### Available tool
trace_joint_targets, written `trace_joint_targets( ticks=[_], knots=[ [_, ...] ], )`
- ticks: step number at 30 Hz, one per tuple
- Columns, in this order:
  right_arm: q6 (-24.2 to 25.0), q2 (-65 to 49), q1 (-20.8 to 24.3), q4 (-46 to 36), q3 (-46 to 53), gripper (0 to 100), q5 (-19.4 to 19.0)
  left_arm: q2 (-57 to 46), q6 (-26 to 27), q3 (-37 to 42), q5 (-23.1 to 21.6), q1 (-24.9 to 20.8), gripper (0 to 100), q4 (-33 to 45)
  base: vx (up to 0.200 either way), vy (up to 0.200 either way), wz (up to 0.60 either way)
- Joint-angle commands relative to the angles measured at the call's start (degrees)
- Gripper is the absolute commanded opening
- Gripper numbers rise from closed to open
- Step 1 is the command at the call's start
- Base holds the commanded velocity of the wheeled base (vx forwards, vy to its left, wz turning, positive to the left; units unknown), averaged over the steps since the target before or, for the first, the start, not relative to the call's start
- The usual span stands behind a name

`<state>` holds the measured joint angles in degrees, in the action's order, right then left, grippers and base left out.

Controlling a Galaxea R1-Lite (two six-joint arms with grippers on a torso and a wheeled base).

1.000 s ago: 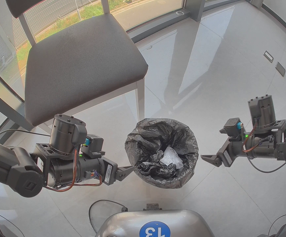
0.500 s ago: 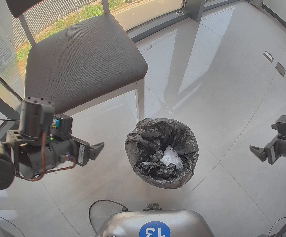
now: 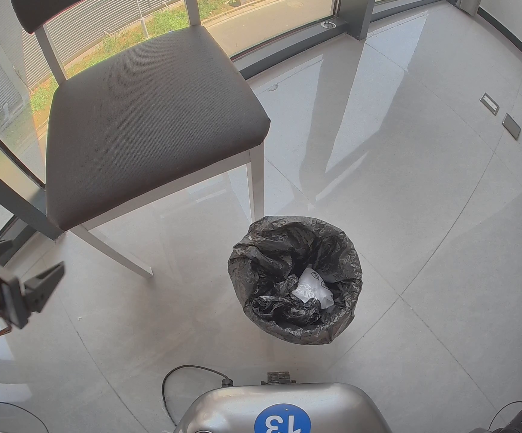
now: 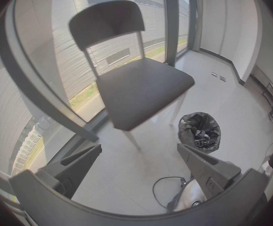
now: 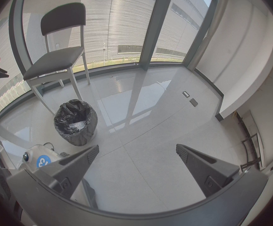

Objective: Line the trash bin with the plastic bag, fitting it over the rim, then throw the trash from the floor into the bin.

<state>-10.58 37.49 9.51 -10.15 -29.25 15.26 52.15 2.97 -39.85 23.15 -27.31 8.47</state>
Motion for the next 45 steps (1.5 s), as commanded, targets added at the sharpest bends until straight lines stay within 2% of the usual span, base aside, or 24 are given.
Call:
trace_joint_targets(
  ticks=[1,7,10,12,13,14,18,22,24,27,29,30,32,34,35,37,45],
  knots=[
    [3.64,-20.00,-0.81,-9.36,2.44,100,0.03,-21.13,-0.25,-1.28,5.15,7.71,100,11.48,0.000,0.000,0.00],
    [4.25,-27.91,-0.81,-12.17,4.02,100,0.12,-34.40,3.18,-1.19,4.27,20.36,100,20.88,0.000,0.000,0.00],
    [6.54,-29.40,-0.63,-11.64,5.69,100,-0.15,-39.50,3.53,0.04,1.28,23.62,100,22.38,0.000,0.000,0.00],
    [9.35,-30.81,-0.63,-11.03,8.59,100,-0.41,-45.91,4.32,3.82,-1.79,27.48,100,22.64,0.000,0.000,0.00],
    [9.35,-30.81,-0.63,-11.03,8.59,100,-0.41,-45.91,4.32,3.82,-1.79,27.48,100,22.64,0.000,0.000,0.00],
    [10.23,-31.33,-0.63,-9.09,10.88,100,0.03,-48.72,4.06,6.28,-2.14,29.86,100,23.70,0.000,0.000,0.00],
    [10.93,-31.33,-0.72,-3.56,16.33,100,1.52,-48.46,0.98,8.47,-1.44,29.42,100,21.76,0.000,0.000,0.00],
    [10.93,-31.25,-0.72,3.83,25.29,100,5.22,-52.15,1.42,18.49,-4.25,27.22,100,12.97,0.000,0.000,0.00],
    [10.93,-31.25,-0.72,7.52,26.52,100,6.71,-52.15,1.24,25.17,-4.87,27.31,100,7.08,0.000,0.000,0.00],
    [11.20,-31.25,-0.72,8.66,27.05,100,7.59,-52.15,1.95,34.49,-4.34,27.39,100,-8.74,0.000,0.000,0.00],
    [11.11,-31.33,-0.72,8.92,27.05,100,8.03,-52.15,3.79,39.85,-3.90,27.39,100,-16.21,0.000,0.000,0.00],
    [11.11,-31.33,-0.72,8.92,27.05,100,8.03,-52.15,3.79,39.85,-3.90,27.39,100,-16.21,0.000,0.000,0.00],
    [10.49,-31.25,-0.72,9.10,27.14,100,8.20,-52.15,4.58,39.76,-0.39,27.39,100,-11.99,0.000,0.000,0.00],
    [10.49,-31.25,-0.72,9.19,27.14,100,8.03,-52.15,4.67,39.85,2.16,27.39,100,-12.34,0.000,0.000,0.00],
    [10.58,-31.33,-0.72,9.19,27.14,100,8.03,-52.15,4.76,39.85,4.89,27.39,100,-12.43,0.000,0.000,0.00],
    [10.85,-31.25,-0.72,9.19,27.14,100,8.03,-52.15,4.76,39.85,6.38,27.39,100,-12.34,0.000,0.000,0.00],
    [10.85,-31.25,-0.72,11.12,27.93,100,10.14,-52.15,3.88,39.85,6.64,27.39,100,-12.60,0.000,0.000,0.00]
  ],
)
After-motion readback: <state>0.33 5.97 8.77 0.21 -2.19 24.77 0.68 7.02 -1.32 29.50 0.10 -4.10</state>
